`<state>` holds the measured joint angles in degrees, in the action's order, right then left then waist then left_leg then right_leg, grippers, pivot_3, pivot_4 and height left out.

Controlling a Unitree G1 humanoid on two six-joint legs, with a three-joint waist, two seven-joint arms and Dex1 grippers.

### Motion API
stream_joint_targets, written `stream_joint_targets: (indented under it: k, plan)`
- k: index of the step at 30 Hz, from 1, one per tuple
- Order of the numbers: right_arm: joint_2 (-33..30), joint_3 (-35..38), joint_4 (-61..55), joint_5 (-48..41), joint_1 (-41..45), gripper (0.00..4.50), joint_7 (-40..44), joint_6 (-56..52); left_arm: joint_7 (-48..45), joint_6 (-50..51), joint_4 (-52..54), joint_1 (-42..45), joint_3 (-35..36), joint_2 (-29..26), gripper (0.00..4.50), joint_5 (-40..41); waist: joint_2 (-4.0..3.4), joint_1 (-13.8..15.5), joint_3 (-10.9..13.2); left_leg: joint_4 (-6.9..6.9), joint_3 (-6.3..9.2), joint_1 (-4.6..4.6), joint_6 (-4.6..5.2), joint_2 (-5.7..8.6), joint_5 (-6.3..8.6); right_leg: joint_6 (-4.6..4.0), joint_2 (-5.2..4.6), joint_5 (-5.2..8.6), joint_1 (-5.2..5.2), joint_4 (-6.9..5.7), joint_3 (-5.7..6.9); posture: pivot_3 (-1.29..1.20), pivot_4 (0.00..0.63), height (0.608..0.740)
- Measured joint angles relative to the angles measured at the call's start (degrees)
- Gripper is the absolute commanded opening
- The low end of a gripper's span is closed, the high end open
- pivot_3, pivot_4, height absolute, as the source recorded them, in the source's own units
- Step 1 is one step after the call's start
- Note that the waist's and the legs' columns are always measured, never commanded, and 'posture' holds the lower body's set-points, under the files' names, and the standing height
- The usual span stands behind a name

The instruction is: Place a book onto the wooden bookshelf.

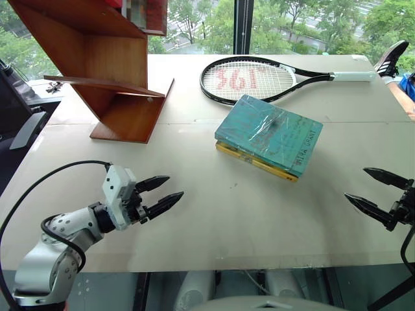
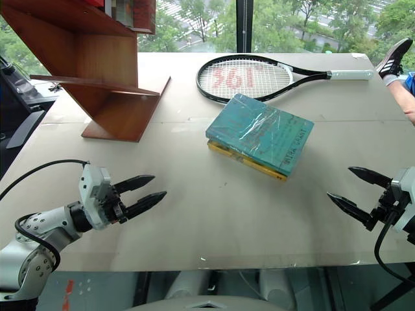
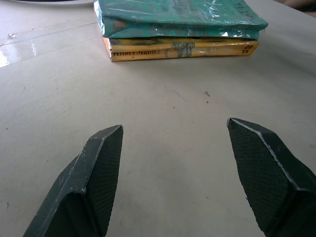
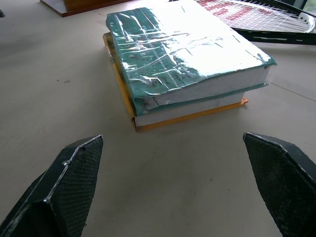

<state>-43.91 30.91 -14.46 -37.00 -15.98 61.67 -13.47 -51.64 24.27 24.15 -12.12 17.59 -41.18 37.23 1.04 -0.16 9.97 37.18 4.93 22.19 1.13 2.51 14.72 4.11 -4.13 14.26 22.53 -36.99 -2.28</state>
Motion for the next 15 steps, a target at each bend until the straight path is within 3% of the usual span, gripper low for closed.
stream_joint_targets:
  k: [9, 15]
  plan:
    - [1.15, -2.8, -2.91, -2.17, 7.85, 4.5, -7.96, -6.5, -0.51, 0.8, 0.83, 4.83, 0.27, -0.15, 3.45, 2.82, -0.01, -0.1, 0.0, 0.01, 0.01, 0.03, -0.01, -0.06, 0.0, -0.06, 0.05, -0.04, 0.03, -0.01, 0.05, 0.0, 0.15, 0.74]
    - [-3.38, -6.55, -6.02, -0.27, 13.79, 4.5, -14.59, -15.02, -2.14, 1.24, 4.21, 9.39, -1.11, -1.42, 3.45, 3.65, -0.01, -0.25, 0.0, 0.05, -0.03, 0.11, -0.01, 0.0, -0.01, -0.05, 0.06, -0.05, 0.1, 0.0, 0.02, 0.0, 0.15, 0.74]
